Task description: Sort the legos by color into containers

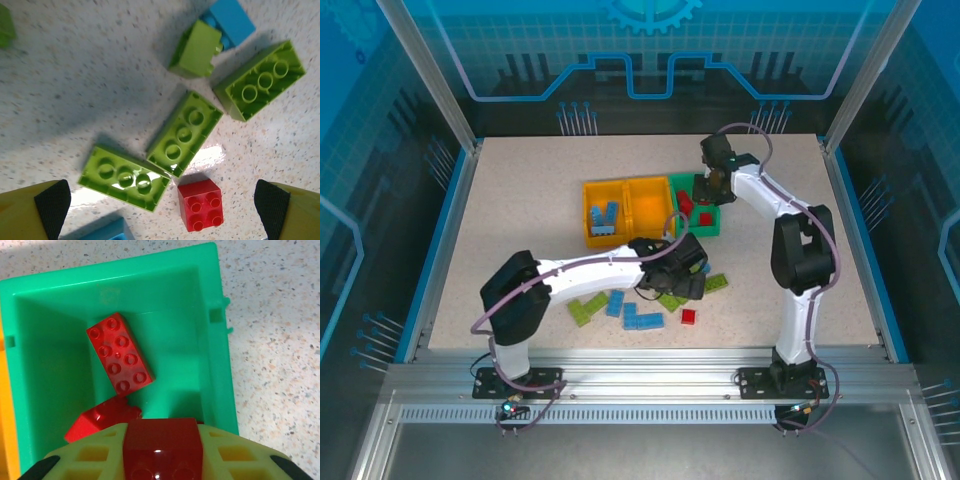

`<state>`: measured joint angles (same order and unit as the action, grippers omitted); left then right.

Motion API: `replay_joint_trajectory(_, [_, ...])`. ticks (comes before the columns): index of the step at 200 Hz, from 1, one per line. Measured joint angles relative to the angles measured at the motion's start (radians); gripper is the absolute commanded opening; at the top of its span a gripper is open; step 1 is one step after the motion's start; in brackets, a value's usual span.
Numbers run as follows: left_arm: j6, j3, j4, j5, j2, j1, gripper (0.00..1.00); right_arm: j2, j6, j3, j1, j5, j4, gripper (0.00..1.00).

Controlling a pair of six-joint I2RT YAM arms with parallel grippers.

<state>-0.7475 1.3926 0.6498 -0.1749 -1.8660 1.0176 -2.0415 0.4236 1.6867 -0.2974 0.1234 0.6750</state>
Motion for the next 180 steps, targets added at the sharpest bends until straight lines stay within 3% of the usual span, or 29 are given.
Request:
replay_joint_trajectory(35, [-0.048,0.017,0.012,0.015,-0.062,0.043,0.98,-0.016,-0.006,0.021,-0.001,-0.005,0.016,0.49])
replay_joint_trajectory(53, [-0.073,0.018,0.013,0.022,-0.076,0.059,0.96,-0.012,-0.009,0.019,-0.002,-0.015,0.012,0.67])
replay_joint_trajectory(65, [-0.09,0.019,0.012,0.029,-0.084,0.068,0.93,0.009,-0.003,0.0,-0.004,-0.021,0.005,0.72])
replay_joint_trajectory(114, [-0.122,0.02,0.012,0.047,-0.115,0.098,0.83,0.181,0.001,-0.117,-0.003,-0.025,0.001,0.78])
replay_joint_trajectory(180, [-0.135,0.055,0.013,0.068,-0.177,0.111,0.58,0.418,0.002,-0.384,0.008,-0.019,-0.014,0.8])
